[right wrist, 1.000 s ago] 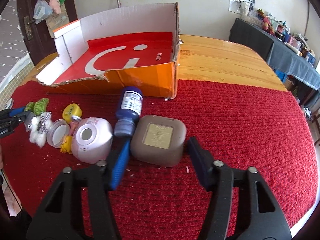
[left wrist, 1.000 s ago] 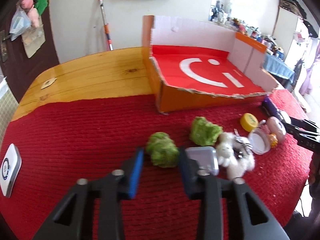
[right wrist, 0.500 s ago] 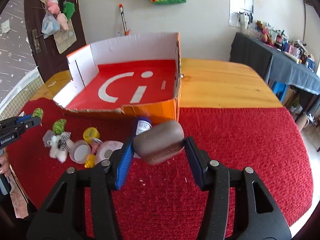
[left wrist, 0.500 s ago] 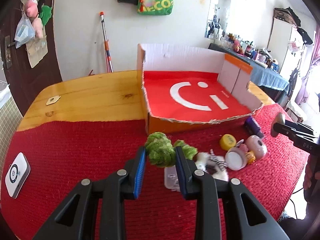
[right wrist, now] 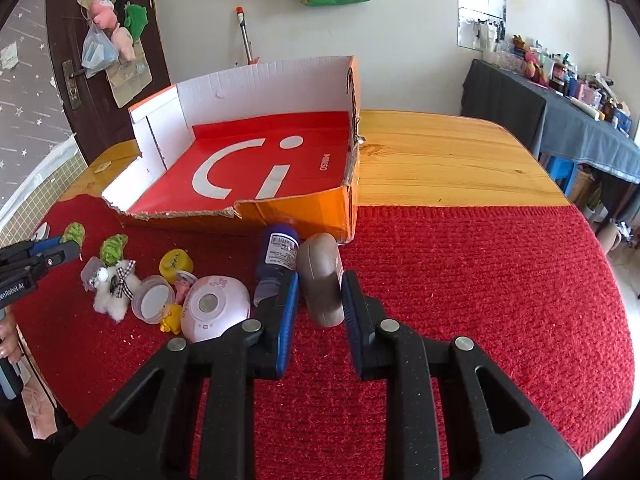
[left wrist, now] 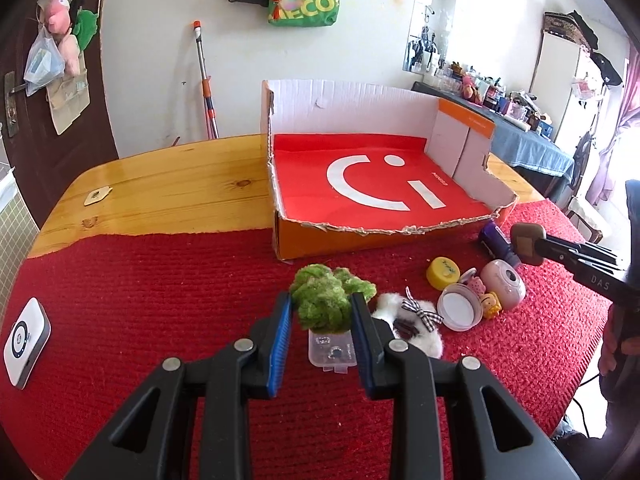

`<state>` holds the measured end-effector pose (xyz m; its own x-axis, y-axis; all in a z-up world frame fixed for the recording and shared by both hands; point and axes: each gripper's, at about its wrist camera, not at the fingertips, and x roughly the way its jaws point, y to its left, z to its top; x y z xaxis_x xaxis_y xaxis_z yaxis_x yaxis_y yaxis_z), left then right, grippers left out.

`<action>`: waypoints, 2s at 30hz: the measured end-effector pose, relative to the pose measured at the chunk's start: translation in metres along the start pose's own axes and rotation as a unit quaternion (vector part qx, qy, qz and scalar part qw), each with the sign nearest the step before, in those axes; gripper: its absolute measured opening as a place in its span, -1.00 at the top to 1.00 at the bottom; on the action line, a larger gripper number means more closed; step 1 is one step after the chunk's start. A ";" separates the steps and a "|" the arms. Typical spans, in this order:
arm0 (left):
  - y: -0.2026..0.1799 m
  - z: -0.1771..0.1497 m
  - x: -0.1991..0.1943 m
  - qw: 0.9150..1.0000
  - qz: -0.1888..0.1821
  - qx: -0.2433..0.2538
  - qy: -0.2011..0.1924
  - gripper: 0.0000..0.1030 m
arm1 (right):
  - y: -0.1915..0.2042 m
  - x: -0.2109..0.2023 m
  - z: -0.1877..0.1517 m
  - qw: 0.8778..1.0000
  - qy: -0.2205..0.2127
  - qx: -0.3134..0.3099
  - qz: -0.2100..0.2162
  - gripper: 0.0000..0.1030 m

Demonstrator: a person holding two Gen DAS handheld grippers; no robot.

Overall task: Organize objects
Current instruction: 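Close the left gripper on the green ball while the right gripper grasps the brown rounded-square case, then carry the green ball with the left tool into the box while the right carries the case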

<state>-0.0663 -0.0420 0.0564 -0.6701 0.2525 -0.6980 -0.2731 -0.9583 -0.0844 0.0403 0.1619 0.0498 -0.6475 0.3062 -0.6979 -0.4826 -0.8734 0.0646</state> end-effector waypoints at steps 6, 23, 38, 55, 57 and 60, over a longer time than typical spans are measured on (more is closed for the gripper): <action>0.000 0.000 0.000 1.000 -0.002 0.000 0.000 0.41 | -0.003 0.002 -0.001 1.000 0.003 0.000 -0.004 0.58; -0.001 0.004 -0.005 1.000 -0.007 0.006 -0.008 0.42 | -0.009 0.008 0.004 1.000 0.002 0.013 -0.015 0.64; -0.005 0.011 -0.009 1.000 -0.011 0.008 -0.012 0.42 | -0.001 -0.010 0.013 1.000 -0.013 0.020 -0.008 0.64; -0.025 0.083 0.042 0.996 -0.034 0.071 0.031 0.42 | -0.010 0.042 0.094 0.987 0.047 0.072 0.136 0.63; -0.024 0.087 0.056 0.995 -0.036 0.078 0.049 0.42 | -0.017 0.055 0.097 0.983 0.068 0.089 0.146 0.63; -0.020 0.090 0.074 0.994 -0.034 0.079 0.074 0.42 | -0.024 0.073 0.102 0.978 0.102 0.103 0.151 0.63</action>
<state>-0.1725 0.0082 0.0699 -0.5403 0.2831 -0.7924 -0.4279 -0.9033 -0.0309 -0.0554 0.2437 0.0695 -0.6583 -0.0544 -0.7508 -0.4096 -0.8110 0.4178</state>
